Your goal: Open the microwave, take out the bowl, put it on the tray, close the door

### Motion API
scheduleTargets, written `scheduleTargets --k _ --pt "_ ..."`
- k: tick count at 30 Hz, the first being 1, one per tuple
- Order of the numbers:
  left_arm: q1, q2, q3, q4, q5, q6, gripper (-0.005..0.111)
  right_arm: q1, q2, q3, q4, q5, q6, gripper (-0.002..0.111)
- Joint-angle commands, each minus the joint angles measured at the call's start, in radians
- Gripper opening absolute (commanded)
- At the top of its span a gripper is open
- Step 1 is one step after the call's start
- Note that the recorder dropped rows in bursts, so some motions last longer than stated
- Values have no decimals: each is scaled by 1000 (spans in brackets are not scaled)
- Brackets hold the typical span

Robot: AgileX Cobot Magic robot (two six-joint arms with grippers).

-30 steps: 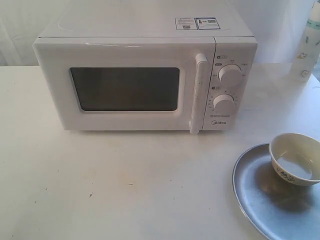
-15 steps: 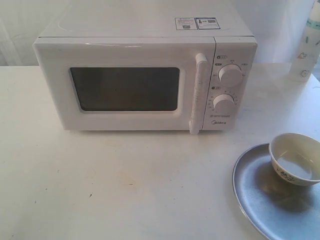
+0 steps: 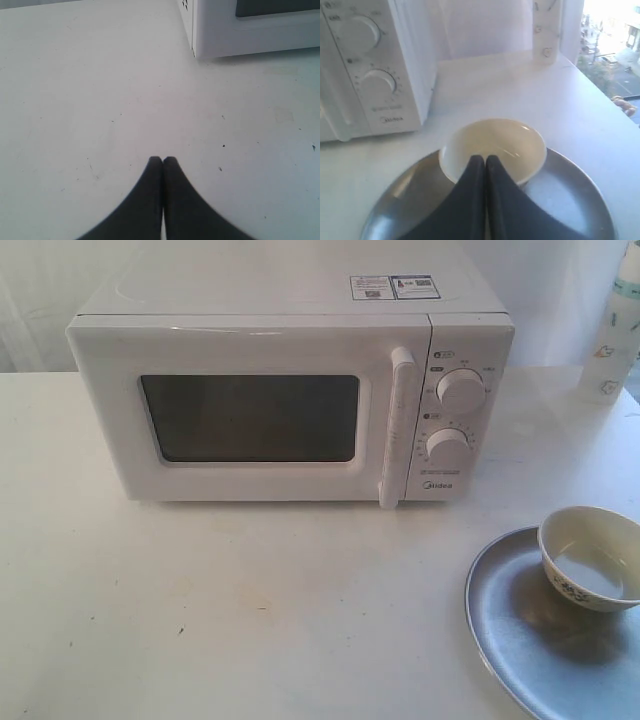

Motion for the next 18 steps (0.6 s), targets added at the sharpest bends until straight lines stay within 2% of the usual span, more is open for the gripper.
scheduleTargets --k 1,18 --pt "-5 -2 -3 -12 2 0 0 -37 -6 3 -34 28 -56 0" --pt "-5 -2 -3 -12 2 0 0 -39 -6 3 -46 31 -97 0"
